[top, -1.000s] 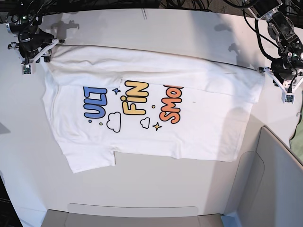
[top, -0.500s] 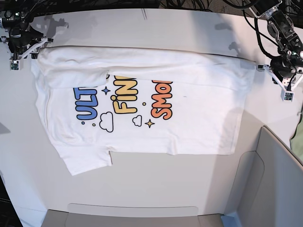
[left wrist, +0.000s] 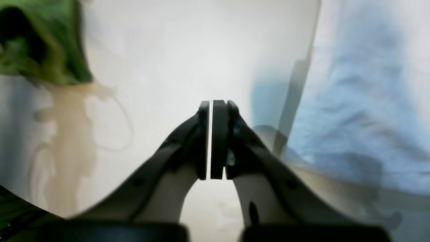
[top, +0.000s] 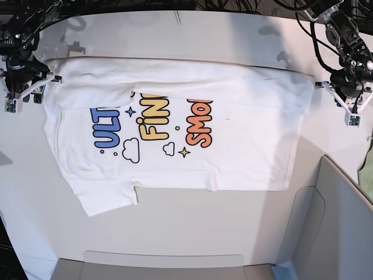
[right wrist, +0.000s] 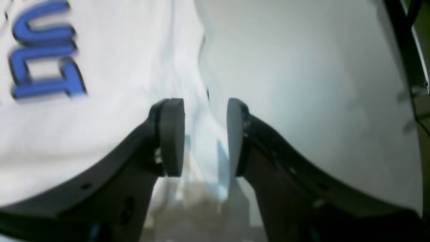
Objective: Layout the t-shirt on the table in an organized manner, then fold the t-shirt properly
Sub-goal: 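Move both grippers down to the shirt's side edges near the hem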
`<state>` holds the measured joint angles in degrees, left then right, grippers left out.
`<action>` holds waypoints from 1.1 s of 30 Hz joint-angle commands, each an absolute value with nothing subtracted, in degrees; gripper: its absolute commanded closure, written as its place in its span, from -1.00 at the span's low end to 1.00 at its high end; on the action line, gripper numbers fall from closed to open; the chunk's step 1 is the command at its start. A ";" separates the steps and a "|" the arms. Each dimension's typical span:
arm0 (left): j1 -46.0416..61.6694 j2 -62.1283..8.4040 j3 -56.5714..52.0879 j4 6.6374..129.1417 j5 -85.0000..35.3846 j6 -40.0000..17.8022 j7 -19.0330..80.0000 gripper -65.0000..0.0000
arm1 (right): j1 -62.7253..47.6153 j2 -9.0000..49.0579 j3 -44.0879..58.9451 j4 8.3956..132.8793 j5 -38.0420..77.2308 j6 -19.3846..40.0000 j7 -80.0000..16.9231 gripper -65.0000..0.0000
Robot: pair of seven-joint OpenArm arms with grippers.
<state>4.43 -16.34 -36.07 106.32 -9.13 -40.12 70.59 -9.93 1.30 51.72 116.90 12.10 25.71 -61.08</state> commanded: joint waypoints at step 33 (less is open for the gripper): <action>-9.89 -11.30 -35.91 107.21 -9.36 -40.00 76.09 1.00 | -3.30 1.54 30.29 117.58 12.00 25.71 -60.09 0.34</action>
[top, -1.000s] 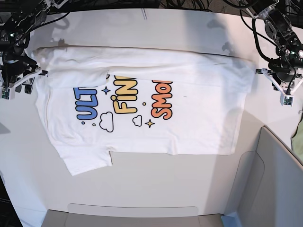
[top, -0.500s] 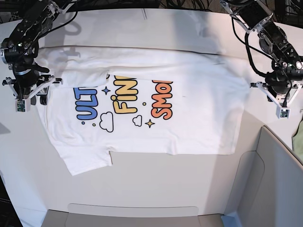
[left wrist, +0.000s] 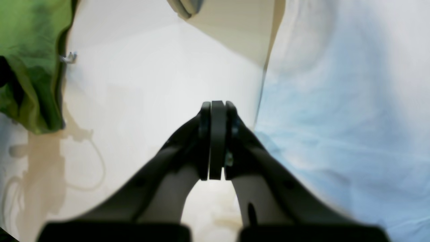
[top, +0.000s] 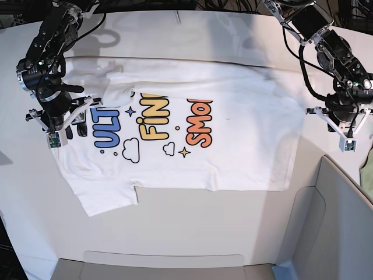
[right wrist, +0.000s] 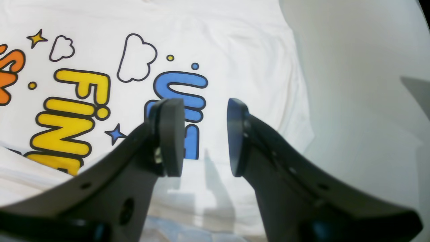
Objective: Layout the t-shirt on the table in an organized manner, then fold the t-shirt properly
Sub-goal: 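Move both grippers down to the shirt's side edges near the hem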
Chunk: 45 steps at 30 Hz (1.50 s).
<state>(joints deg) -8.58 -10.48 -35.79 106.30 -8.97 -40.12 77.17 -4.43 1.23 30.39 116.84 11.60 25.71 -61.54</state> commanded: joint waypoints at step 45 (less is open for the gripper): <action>-51.74 -22.02 -36.00 21.23 -9.36 -40.00 40.92 0.36 | 5.14 -5.23 15.78 117.49 -5.05 25.71 -60.18 0.34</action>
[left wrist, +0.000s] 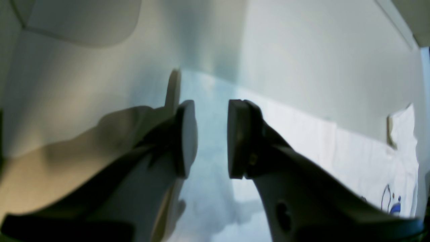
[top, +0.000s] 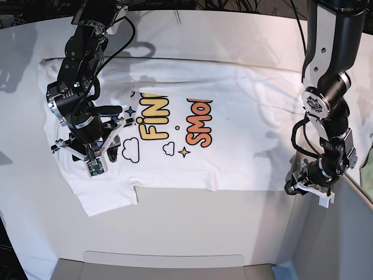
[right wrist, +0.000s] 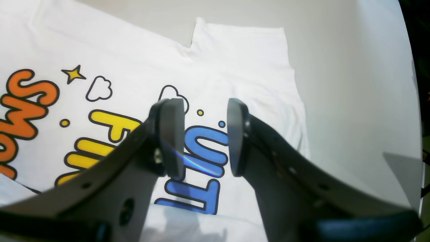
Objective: Layout the t-shirt on the table in an organized manner, then fold the t-shirt properly
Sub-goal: 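Move both grippers down to the shirt's side edges near the hem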
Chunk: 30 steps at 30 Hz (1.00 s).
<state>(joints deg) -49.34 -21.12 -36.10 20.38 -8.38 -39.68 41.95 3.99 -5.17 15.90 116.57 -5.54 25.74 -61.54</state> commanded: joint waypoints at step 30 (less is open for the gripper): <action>-45.14 -20.18 -36.09 16.22 -9.54 -40.00 31.43 0.31 | 1.10 -4.79 16.04 117.58 -4.88 25.71 -60.18 0.34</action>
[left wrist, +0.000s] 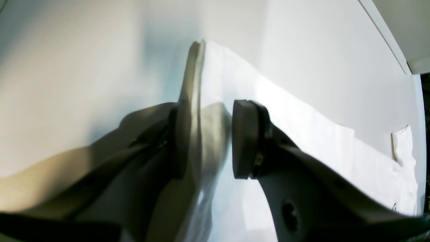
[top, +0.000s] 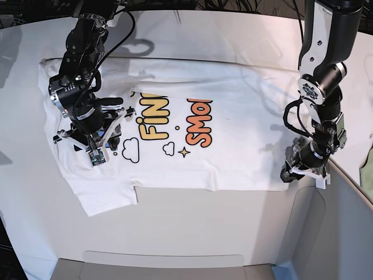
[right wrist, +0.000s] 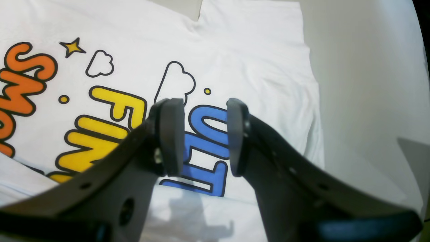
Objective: Layout the t-shirt on the table in an organized manner, then fold the t-shirt properly
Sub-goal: 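Move both grippers down to the shirt's side edges near the hem, then grasp the shirt's side edges with both grippers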
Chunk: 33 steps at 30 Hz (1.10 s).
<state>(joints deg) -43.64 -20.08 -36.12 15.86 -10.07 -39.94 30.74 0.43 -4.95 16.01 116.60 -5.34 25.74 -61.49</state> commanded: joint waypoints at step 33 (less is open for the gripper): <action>-46.46 -19.12 -36.00 16.48 -9.36 -40.00 31.08 1.00 | 35.47 24.13 28.26 56.04 -2.59 27.12 -59.82 0.32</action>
<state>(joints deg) -44.51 -18.28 -36.12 15.81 -8.84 -39.46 31.62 33.82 22.74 27.97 55.02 -3.14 26.59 -60.29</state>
